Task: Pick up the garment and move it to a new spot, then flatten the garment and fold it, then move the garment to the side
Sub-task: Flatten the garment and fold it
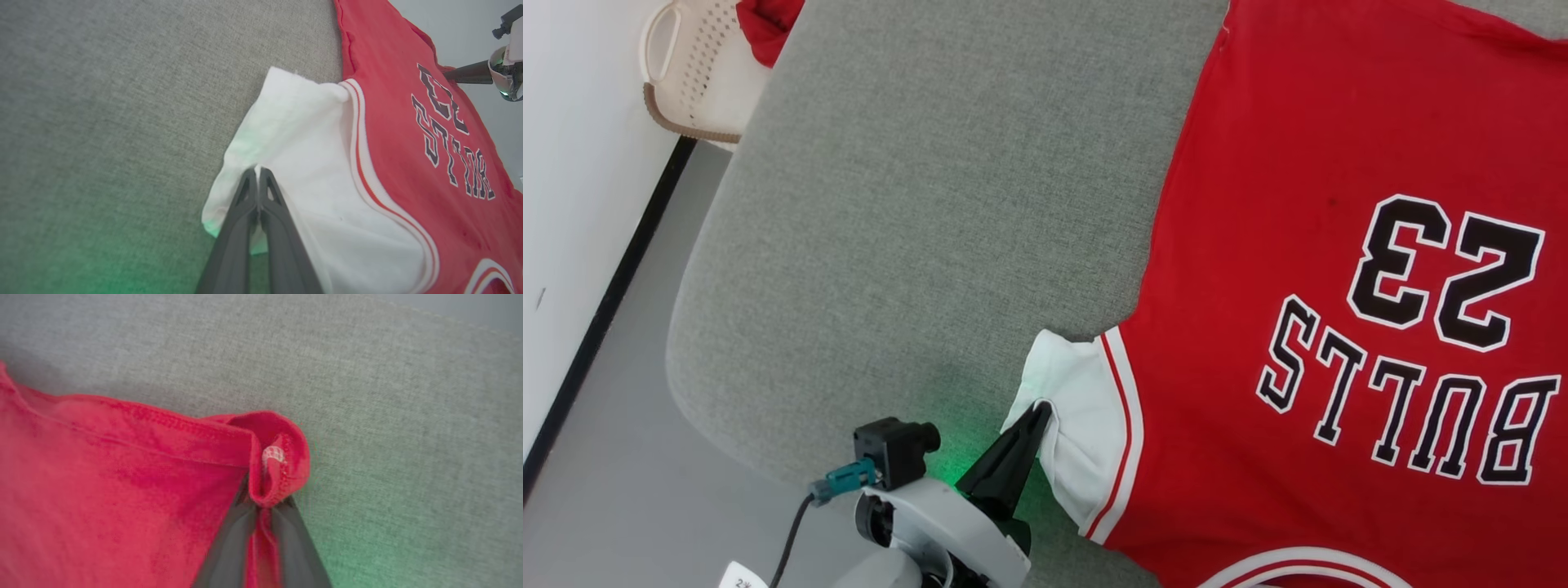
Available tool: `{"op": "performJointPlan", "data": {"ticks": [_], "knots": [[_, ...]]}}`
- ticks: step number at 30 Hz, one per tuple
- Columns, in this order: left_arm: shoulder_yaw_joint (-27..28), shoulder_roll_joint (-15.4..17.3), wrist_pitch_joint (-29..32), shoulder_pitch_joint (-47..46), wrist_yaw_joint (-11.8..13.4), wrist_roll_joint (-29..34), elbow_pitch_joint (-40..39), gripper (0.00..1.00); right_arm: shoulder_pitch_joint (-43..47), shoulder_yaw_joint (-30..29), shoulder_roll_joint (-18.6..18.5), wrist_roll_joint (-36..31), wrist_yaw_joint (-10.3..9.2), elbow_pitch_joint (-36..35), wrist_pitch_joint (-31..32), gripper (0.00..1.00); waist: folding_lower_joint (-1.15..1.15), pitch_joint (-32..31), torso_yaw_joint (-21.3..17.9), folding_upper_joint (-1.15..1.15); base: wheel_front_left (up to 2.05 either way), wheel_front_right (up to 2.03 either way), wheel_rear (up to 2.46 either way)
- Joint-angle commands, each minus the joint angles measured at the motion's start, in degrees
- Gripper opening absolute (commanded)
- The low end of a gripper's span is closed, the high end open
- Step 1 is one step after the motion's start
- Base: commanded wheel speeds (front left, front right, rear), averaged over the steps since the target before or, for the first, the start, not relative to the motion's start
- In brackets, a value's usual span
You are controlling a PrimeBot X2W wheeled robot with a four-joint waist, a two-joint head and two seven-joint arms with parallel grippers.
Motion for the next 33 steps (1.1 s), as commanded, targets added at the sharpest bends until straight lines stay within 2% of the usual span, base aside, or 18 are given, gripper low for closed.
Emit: {"op": "performJointPlan", "data": {"ticks": [1, 7, 16, 26, 33], "knots": [[0.5, 0.1, 0.5, 0.3, 0.5, 0.4, 2.0, 0.0, 3.5, 0.6, 2.0, -1.7, 0.03, 2.8, 1.6, 0.0, 0.0, -0.5, -0.4, 0.0, 0.0, 0.0, 0.0], [1.9, 0.3, 0.5, 0.9, -0.2, 0.9, 3.0, 0.0, 2.5, -0.8, 2.0, -2.9, 0.02, 1.1, -0.1, 0.0, 0.0, -2.3, -2.0, 0.0, 0.0, 0.0, 0.0], [4.0, 1.9, 0.4, 2.7, 0.0, 1.8, 3.2, 0.0, 6.8, 1.0, 0.9, 2.7, 0.01, -5.6, 0.2, 0.0, 0.0, -6.4, -6.7, 0.0, 0.0, 0.0, 0.0], [5.3, 4.3, 0.5, 4.7, 1.2, 1.7, 2.2, 0.0, 20.9, 2.7, -2.3, 12.3, 0.01, -19.7, 0.0, 0.0, 0.0, -10.6, -11.8, 0.0, 0.0, 0.0, 0.0], [5.7, 6.4, 1.1, 6.3, 2.8, 1.5, 0.2, 0.0, 35.0, -0.7, -2.8, 16.8, 0.01, -30.7, -1.5, 0.0, 0.0, -13.4, -15.0, 0.0, 0.0, 0.0, 0.0]]}}
